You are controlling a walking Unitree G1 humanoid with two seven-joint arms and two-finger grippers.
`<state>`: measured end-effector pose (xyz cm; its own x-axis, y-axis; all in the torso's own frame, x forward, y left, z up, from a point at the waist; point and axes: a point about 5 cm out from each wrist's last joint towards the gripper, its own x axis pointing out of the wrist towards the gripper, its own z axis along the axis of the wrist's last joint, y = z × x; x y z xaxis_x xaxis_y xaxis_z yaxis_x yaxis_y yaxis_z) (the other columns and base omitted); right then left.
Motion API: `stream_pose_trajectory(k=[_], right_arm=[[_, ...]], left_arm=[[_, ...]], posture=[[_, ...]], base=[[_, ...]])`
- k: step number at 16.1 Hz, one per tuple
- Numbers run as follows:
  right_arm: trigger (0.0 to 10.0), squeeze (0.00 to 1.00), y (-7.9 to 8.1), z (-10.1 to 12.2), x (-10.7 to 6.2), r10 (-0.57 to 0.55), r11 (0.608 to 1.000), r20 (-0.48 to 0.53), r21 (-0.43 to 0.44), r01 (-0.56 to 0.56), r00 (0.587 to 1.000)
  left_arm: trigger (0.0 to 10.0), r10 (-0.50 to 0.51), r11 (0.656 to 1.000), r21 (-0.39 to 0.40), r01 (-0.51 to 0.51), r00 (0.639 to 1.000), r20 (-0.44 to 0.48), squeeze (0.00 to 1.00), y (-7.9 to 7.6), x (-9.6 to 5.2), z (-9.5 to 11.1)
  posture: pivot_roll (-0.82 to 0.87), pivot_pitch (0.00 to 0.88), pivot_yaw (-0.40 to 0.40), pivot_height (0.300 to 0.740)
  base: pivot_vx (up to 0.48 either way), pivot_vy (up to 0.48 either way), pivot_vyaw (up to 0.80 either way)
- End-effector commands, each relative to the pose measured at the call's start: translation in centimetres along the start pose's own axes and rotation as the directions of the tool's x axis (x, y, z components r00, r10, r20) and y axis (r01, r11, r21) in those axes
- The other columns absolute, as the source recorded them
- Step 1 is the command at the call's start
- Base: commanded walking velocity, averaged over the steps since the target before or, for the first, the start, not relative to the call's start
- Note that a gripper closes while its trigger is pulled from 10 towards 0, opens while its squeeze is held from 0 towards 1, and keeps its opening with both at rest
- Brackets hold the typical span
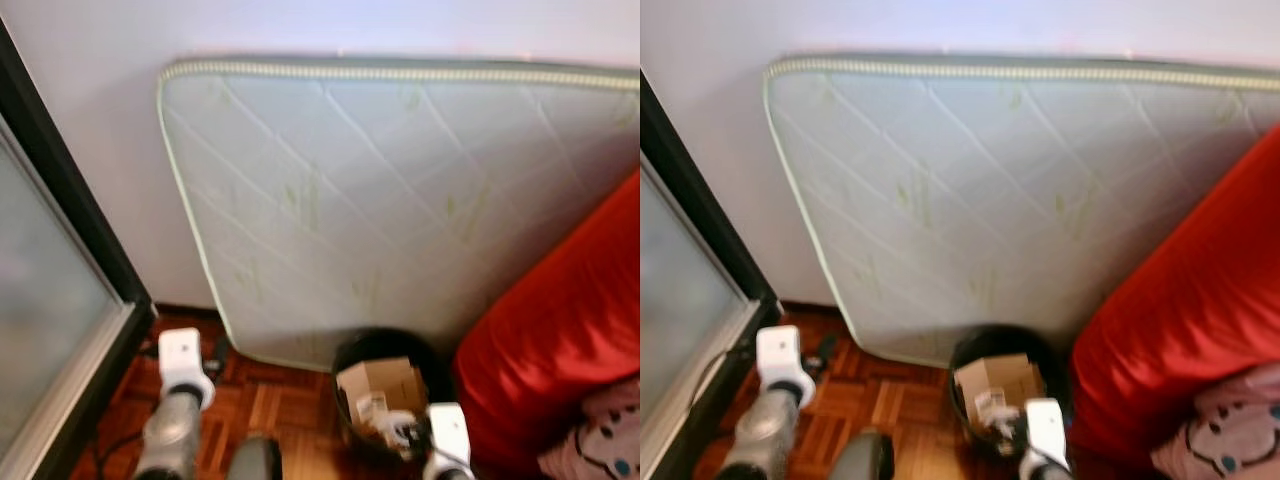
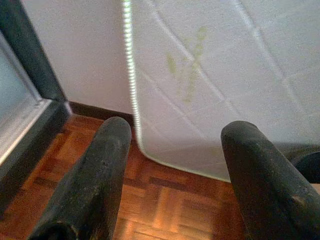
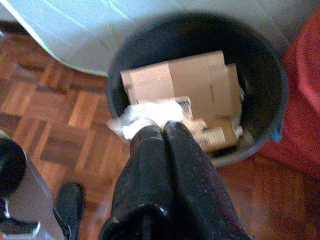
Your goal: Clean up the room
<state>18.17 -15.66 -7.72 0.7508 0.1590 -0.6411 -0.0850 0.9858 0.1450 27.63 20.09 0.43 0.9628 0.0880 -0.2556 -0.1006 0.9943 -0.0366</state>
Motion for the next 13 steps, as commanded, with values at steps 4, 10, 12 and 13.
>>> stream_pose_trajectory(k=[4,10,12,13], right_arm=[[10.0,0.0,0.06,0.56,0.22,0.023,1.0,0.016,0.001,-0.023,1.0],[10.0,0.0,0.34,0.68,0.27,0.067,0.997,0.016,-0.037,-0.067,0.998],[10.0,0.0,0.62,0.52,0.3,0.116,0.992,-0.014,-0.053,-0.116,0.993],[10.0,0.0,0.86,0.47,0.31,0.157,0.985,-0.03,-0.069,-0.159,0.987]], left_arm=[[10.0,-0.014,1.0,0.001,0.014,1.0,0.013,0.0,-0.2,0.29,0.48],[10.0,-0.019,1.0,0.0,0.019,1.0,0.019,0.0,-0.22,0.25,0.53],[10.0,-0.029,1.0,-0.003,0.029,0.999,0.021,0.0,-0.4,0.24,0.55],[10.0,-0.033,0.999,-0.003,0.033,0.999,0.021,0.0,-0.48,0.21,0.52]], posture=[[-0.06,0.013,-0.031,0.626],[-0.05,0.028,-0.031,0.626],[-0.05,0.035,-0.032,0.626],[-0.05,0.037,-0.032,0.626]], base=[[0.277,0.0,0.0],[0.199,0.0,0.0],[0.0,0.0,0.0],[0.0,0.0,0.0]])
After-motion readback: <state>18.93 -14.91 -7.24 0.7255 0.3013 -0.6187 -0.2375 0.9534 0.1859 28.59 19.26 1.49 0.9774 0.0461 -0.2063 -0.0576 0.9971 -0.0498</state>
